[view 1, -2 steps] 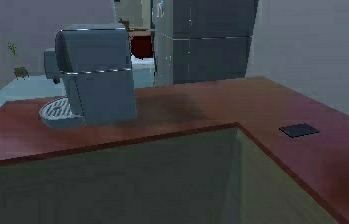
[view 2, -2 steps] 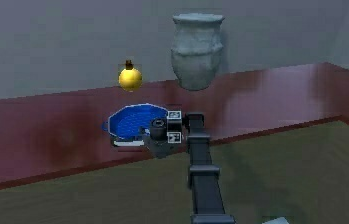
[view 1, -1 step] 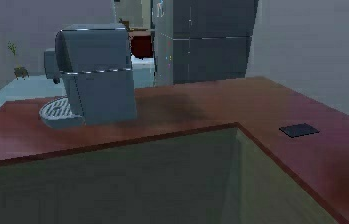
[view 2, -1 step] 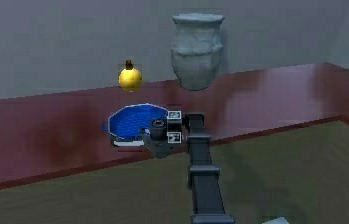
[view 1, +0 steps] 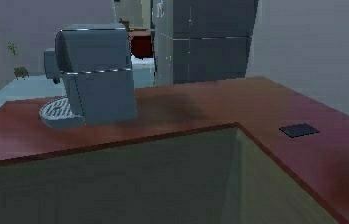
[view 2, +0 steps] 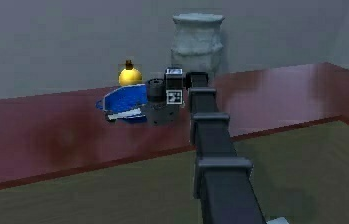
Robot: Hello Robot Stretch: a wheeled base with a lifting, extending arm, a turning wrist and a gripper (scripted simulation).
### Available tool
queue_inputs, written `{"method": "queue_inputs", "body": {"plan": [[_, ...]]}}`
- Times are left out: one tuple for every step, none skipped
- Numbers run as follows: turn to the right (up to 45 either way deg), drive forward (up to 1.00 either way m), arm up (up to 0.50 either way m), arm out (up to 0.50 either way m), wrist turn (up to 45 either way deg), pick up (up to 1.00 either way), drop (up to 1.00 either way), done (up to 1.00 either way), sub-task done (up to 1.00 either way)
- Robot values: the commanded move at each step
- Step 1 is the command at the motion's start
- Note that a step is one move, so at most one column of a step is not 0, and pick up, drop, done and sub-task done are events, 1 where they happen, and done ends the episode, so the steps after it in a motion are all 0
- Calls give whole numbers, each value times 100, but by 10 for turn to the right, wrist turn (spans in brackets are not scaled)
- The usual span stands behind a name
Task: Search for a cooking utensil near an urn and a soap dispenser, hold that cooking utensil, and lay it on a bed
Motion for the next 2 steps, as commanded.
{"method": "queue_inputs", "body": {"plan": [[0,0,2,0,0,0,0,0,0],[0,0,0,0,-450,0,0,0,0]]}}
